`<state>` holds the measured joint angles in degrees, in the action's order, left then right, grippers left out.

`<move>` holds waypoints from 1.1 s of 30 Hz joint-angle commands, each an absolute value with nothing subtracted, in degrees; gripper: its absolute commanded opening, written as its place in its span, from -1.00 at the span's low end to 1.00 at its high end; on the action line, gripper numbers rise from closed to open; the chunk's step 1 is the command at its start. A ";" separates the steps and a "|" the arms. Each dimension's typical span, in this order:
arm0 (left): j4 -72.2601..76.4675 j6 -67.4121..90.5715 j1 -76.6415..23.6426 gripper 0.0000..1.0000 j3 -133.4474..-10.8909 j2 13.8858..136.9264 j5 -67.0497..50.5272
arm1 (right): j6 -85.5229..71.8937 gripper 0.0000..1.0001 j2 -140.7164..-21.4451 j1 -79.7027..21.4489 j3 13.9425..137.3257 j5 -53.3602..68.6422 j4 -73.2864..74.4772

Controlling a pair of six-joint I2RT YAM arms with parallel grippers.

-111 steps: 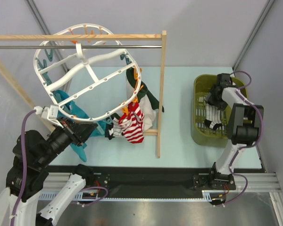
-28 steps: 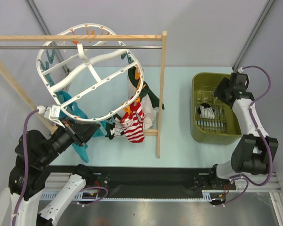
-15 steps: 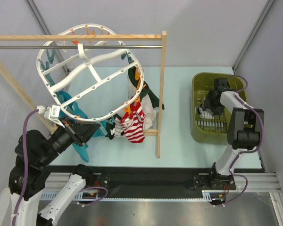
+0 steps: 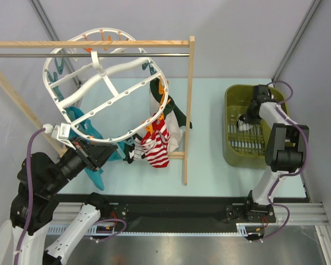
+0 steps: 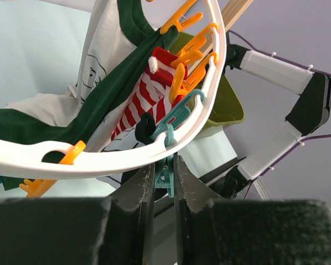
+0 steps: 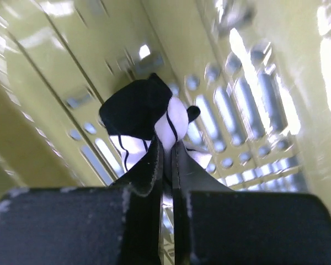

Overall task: Clip the socks to the hanger
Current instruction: Adjust the sock in the bin.

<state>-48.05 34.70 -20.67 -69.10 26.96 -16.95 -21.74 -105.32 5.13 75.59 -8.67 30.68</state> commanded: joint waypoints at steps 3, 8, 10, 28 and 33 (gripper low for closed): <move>-46.05 36.12 -20.92 -1.00 -69.35 28.13 -18.46 | -14.97 -1.00 -102.48 6.07 85.85 -10.55 28.74; -46.06 36.04 -20.92 -1.00 -69.26 28.04 -18.46 | -8.18 -1.00 -103.45 4.75 90.61 -14.05 32.07; -45.97 35.95 -20.92 -1.00 -69.17 28.21 -18.63 | -3.99 -1.00 -103.27 3.09 90.97 -16.51 32.69; -46.58 35.07 -20.92 -1.00 -69.69 27.69 -18.37 | -14.57 -0.70 -100.55 11.15 78.06 14.36 15.40; -47.29 34.63 -20.92 -1.00 -70.14 27.60 -18.02 | -22.49 -0.50 -104.94 13.89 74.97 20.13 6.41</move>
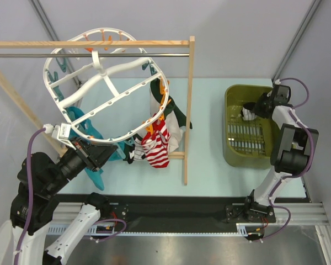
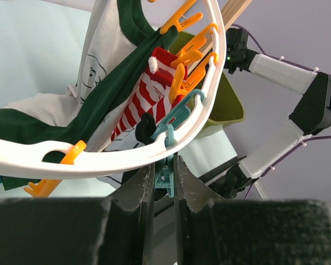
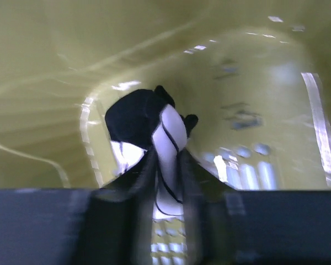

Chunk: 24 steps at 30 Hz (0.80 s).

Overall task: Clip the socks to the hanger
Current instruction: Adjust the sock in the bin.

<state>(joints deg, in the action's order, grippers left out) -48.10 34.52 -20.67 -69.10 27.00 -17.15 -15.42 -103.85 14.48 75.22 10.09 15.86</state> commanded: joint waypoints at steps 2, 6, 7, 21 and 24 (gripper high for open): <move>-47.37 34.63 -20.92 -1.00 -70.22 27.60 -17.93 | -23.20 -0.21 -105.21 13.71 74.18 18.37 5.90; -47.29 34.63 -20.92 -1.00 -70.22 27.42 -17.84 | -22.33 0.07 -105.21 13.01 74.79 10.83 11.06; -47.37 34.72 -20.92 -1.00 -70.14 27.42 -18.02 | -21.37 0.14 -104.94 12.75 75.06 7.77 12.12; -46.14 35.68 -20.92 -1.00 -69.26 27.34 -18.81 | -13.72 0.04 -108.80 5.89 83.48 -4.21 20.31; -46.58 35.68 -20.92 -1.00 -69.61 27.33 -18.55 | -13.80 -0.01 -111.88 5.63 85.34 -4.22 20.04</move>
<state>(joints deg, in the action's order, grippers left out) -48.07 34.59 -20.67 -69.10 27.00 -17.23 -15.29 -108.92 5.74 82.48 -1.85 19.81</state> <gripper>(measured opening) 0.185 0.505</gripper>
